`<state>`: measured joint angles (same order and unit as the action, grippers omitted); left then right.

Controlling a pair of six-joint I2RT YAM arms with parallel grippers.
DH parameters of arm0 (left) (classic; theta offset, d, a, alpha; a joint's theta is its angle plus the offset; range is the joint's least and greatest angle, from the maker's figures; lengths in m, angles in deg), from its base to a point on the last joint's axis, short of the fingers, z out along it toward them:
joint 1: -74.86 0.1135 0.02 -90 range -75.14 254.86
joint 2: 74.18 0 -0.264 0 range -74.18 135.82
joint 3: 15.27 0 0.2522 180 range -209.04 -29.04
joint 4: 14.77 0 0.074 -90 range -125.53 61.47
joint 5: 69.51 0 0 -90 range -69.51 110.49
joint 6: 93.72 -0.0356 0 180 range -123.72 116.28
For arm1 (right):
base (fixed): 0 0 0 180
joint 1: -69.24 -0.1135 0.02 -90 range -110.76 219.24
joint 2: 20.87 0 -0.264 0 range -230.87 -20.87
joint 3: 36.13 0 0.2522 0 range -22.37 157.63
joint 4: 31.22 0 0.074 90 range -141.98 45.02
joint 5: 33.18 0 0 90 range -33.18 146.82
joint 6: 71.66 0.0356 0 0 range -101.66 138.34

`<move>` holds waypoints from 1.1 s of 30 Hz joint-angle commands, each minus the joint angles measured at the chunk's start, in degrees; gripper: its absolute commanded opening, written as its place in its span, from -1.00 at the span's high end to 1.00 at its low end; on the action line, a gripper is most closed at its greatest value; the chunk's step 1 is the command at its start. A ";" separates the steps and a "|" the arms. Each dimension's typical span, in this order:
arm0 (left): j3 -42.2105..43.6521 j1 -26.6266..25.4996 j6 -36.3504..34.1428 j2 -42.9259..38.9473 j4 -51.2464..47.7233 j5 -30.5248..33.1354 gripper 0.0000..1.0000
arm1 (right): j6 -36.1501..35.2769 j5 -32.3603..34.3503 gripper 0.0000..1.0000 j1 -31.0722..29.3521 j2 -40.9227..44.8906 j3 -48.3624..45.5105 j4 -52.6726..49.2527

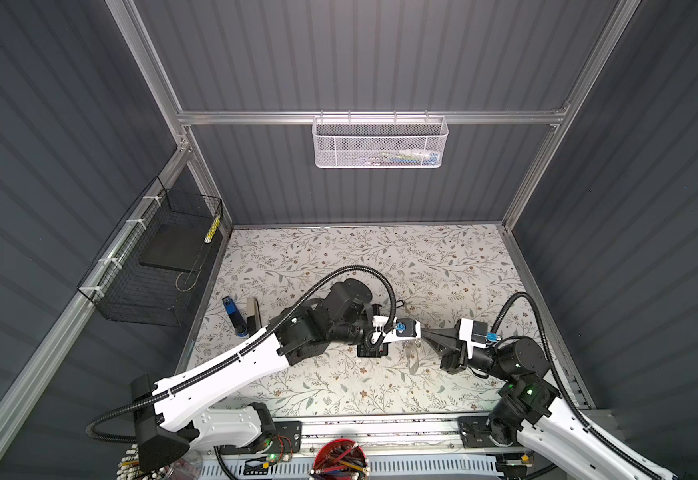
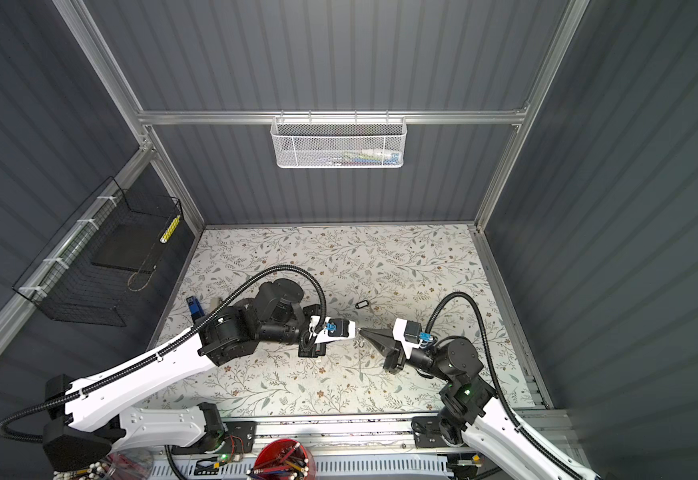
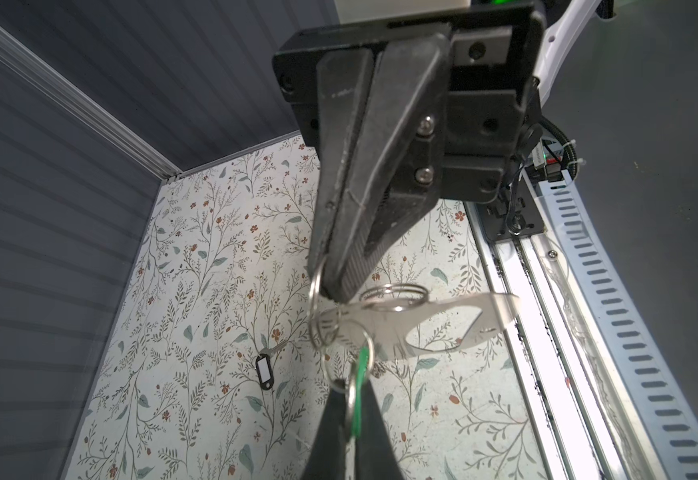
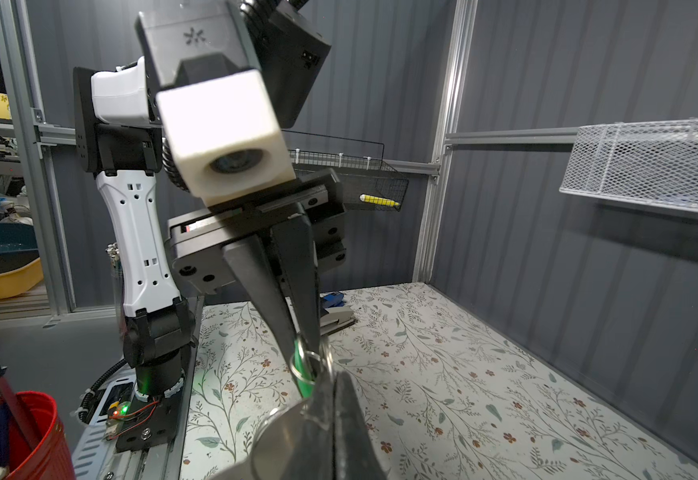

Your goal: Put the keys on the keyring

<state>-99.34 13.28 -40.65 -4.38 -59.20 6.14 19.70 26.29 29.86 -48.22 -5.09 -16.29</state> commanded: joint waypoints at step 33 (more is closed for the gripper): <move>-6.94 -0.38 -8.05 5.49 -13.18 2.78 1.00 | 0.17 -1.98 1.00 2.85 1.25 1.97 -4.45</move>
<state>-104.96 13.02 -47.32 0.56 -68.62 10.38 19.44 23.50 32.14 -47.96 -4.78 -21.43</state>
